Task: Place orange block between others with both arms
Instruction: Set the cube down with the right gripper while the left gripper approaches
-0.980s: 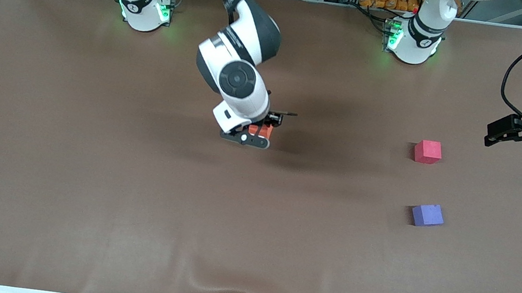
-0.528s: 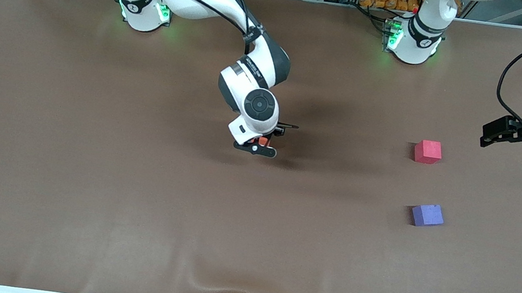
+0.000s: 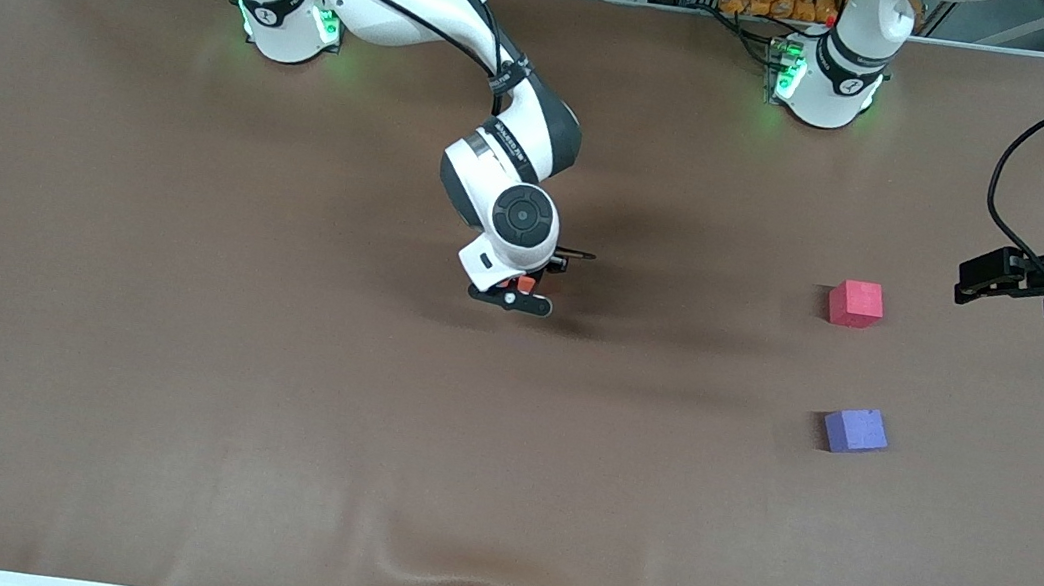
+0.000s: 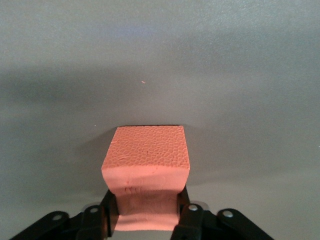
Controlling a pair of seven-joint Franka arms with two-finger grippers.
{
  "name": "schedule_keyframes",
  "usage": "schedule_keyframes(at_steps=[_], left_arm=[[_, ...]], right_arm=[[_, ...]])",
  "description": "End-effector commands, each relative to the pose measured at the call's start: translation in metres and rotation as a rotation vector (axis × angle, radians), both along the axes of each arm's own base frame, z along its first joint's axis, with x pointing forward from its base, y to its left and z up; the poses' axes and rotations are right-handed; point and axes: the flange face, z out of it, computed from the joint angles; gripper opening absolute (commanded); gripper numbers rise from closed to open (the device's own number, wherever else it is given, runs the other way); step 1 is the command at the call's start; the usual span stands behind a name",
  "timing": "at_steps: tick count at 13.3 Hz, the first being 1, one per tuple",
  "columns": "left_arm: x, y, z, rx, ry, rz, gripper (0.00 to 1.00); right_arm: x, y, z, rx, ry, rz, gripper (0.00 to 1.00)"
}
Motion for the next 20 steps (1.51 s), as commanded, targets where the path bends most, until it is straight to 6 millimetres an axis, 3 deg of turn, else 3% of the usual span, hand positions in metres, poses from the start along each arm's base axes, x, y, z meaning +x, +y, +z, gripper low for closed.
schedule_keyframes(at_steps=[1,5,8,11,13,14,15,17,18,20], left_arm=[[0.004,0.000,-0.001,0.005,0.000,-0.010,1.00],[0.019,-0.007,-0.028,0.006,0.015,-0.021,1.00],[0.021,-0.013,-0.032,-0.004,0.020,-0.024,1.00],[0.019,-0.068,-0.045,-0.030,0.042,-0.096,1.00],[0.020,-0.114,-0.076,-0.056,0.092,-0.157,1.00],[0.023,-0.134,-0.087,-0.063,0.084,-0.184,1.00],[0.021,-0.162,-0.097,-0.065,0.077,-0.216,1.00],[0.018,-0.211,-0.122,-0.061,0.065,-0.230,1.00],[0.014,-0.246,-0.142,-0.065,0.059,-0.266,1.00],[0.005,-0.302,-0.175,-0.075,0.024,-0.267,1.00]], right_arm=[[0.003,0.002,-0.001,-0.010,-0.015,-0.006,1.00],[0.005,0.006,0.005,-0.001,-0.033,-0.003,1.00],[0.011,0.008,0.034,-0.003,-0.048,0.014,1.00],[0.022,-0.010,0.071,-0.048,-0.016,0.015,1.00],[0.048,-0.048,0.143,-0.034,-0.063,-0.031,1.00],[0.062,-0.077,0.161,-0.046,-0.051,-0.040,1.00],[0.077,-0.112,0.168,-0.071,-0.013,-0.037,1.00],[0.107,-0.185,0.199,-0.061,0.014,-0.033,1.00],[0.122,-0.218,0.208,-0.039,0.010,-0.037,1.00],[0.132,-0.250,0.216,-0.041,0.015,-0.062,1.00]])
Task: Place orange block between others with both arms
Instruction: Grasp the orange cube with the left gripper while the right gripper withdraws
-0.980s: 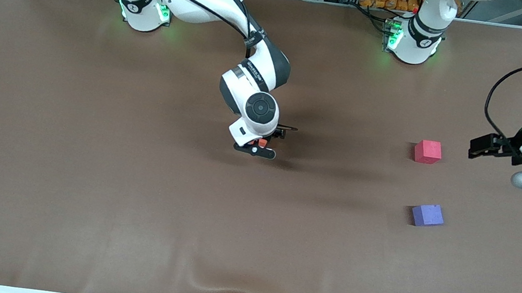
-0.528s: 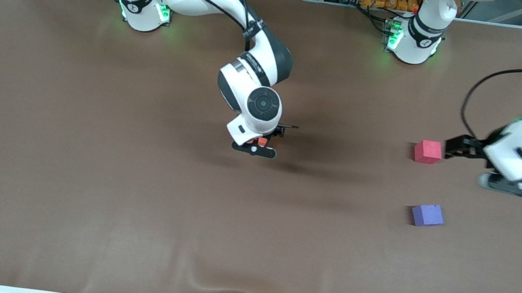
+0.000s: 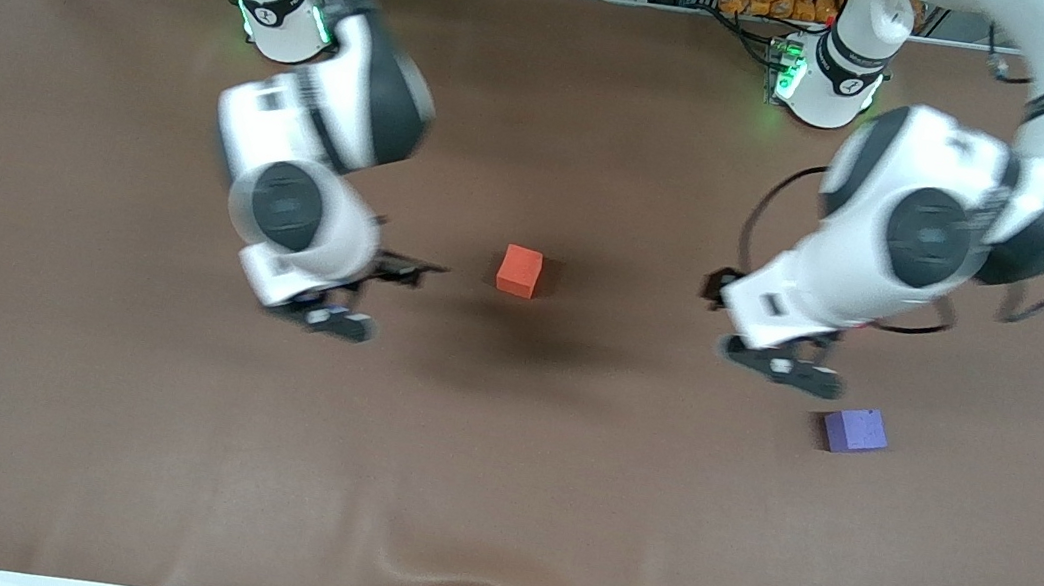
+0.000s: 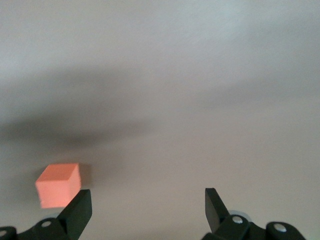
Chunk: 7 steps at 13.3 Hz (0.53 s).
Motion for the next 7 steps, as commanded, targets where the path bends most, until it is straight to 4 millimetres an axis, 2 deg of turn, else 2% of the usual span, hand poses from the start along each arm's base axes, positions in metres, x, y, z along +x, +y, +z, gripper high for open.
schedule_keyframes(at_steps=[1,4,6,7], left_arm=[[-0.015,-0.073,-0.037,-0.019,-0.029,0.021,1.00],[-0.046,-0.140,-0.077,-0.022,-0.034,0.045,1.00],[-0.077,-0.183,-0.106,-0.004,-0.024,0.048,1.00],[-0.086,-0.194,-0.122,0.005,-0.018,0.048,1.00]], right_arm=[[0.003,-0.042,0.017,0.019,0.023,0.002,1.00],[0.010,-0.113,0.046,0.070,0.049,0.059,1.00],[0.007,-0.148,0.071,0.097,0.041,0.084,1.00],[0.004,-0.169,0.081,0.115,0.050,0.109,1.00]])
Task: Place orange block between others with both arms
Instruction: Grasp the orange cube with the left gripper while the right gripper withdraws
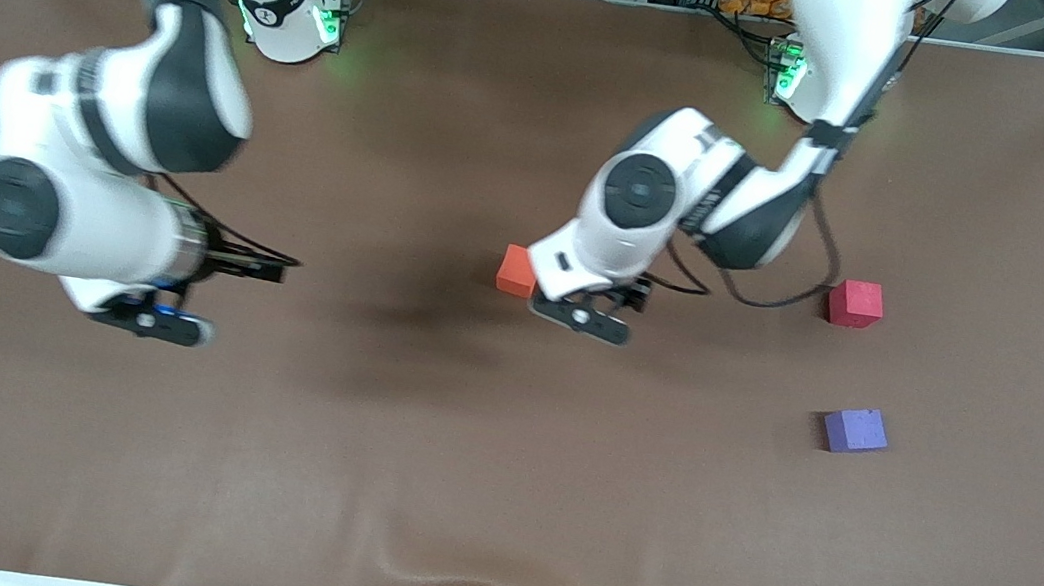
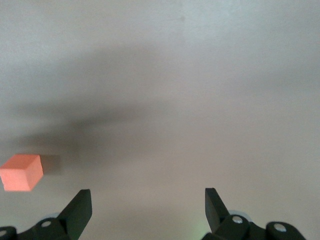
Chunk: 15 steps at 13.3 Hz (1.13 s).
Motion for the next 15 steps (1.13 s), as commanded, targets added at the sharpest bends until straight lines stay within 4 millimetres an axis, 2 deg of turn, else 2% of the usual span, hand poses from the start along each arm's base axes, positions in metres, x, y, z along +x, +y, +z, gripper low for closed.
schedule_keyframes(at_steps=[1,3,4,6,10,12,14,15], left_arm=[[-0.013,-0.026,-0.026,0.004,-0.004,0.006,1.00],[-0.024,-0.039,-0.046,0.011,0.008,-0.003,1.00],[-0.030,-0.048,-0.053,0.003,-0.003,0.009,1.00],[-0.042,-0.059,-0.062,0.009,-0.001,0.000,1.00],[-0.053,-0.070,-0.081,0.009,0.007,0.004,1.00],[-0.057,-0.073,-0.090,0.012,0.008,-0.004,1.00],[-0.059,-0.073,-0.106,0.024,0.027,0.033,1.00],[-0.058,-0.074,-0.107,0.022,0.022,0.062,1.00]], right_arm=[[-0.015,-0.053,0.033,0.055,0.011,0.051,1.00],[-0.017,-0.090,0.041,0.081,0.006,0.073,1.00],[-0.017,-0.100,0.042,0.089,0.000,0.093,1.00],[-0.019,-0.114,0.043,0.051,-0.004,0.121,1.00],[-0.020,-0.136,0.046,0.033,-0.020,0.178,1.00],[-0.029,-0.154,0.047,0.054,-0.047,0.215,1.00],[-0.045,-0.167,0.050,0.043,-0.090,0.228,1.00],[-0.053,-0.174,0.052,0.041,-0.109,0.235,1.00]])
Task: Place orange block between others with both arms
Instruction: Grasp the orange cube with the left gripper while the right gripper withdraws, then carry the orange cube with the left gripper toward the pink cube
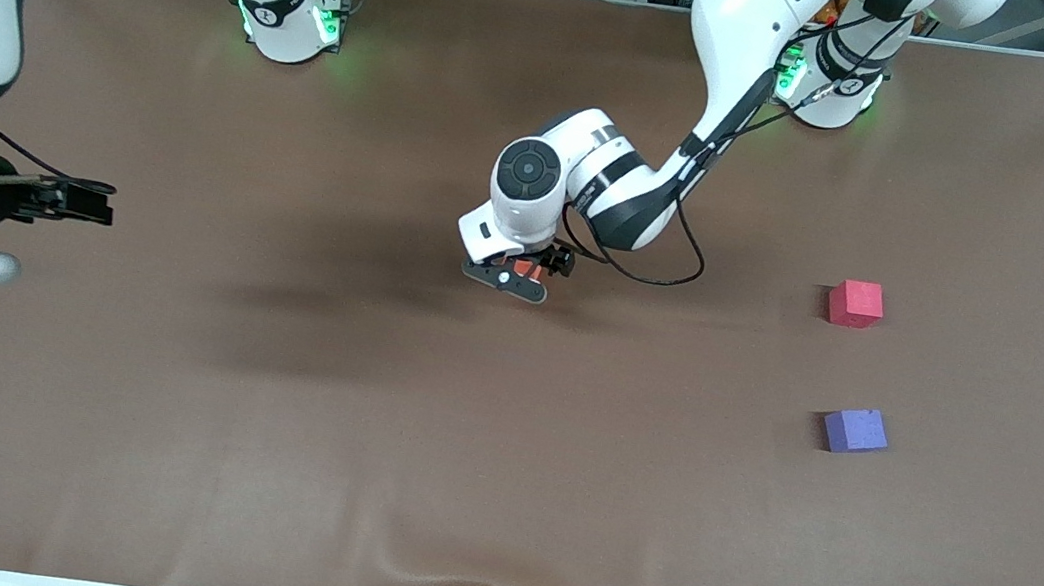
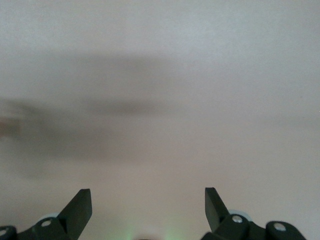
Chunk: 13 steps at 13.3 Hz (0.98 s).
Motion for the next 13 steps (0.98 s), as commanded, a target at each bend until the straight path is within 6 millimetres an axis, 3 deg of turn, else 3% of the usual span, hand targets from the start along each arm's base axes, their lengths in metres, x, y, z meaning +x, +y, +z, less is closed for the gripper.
schedule_keyframes(at_steps=[1,5,7,9,13], left_arm=[[0.002,-0.004,-0.006,-0.001,-0.012,0.039,1.00],[0.004,-0.006,-0.018,-0.023,-0.019,0.065,1.00],[0.003,-0.007,-0.027,-0.023,-0.019,0.068,1.00],[0.004,-0.006,-0.028,-0.023,-0.020,0.079,1.00],[0.005,-0.009,-0.033,-0.034,-0.030,0.094,1.00]], right_arm=[[-0.035,-0.022,0.013,0.006,-0.044,0.040,1.00],[-0.053,-0.087,0.036,0.003,-0.080,0.091,1.00],[-0.065,-0.110,0.050,0.008,-0.101,0.090,1.00],[-0.068,-0.117,0.050,0.008,-0.102,0.078,1.00],[-0.075,-0.114,0.068,0.015,-0.131,0.062,1.00]])
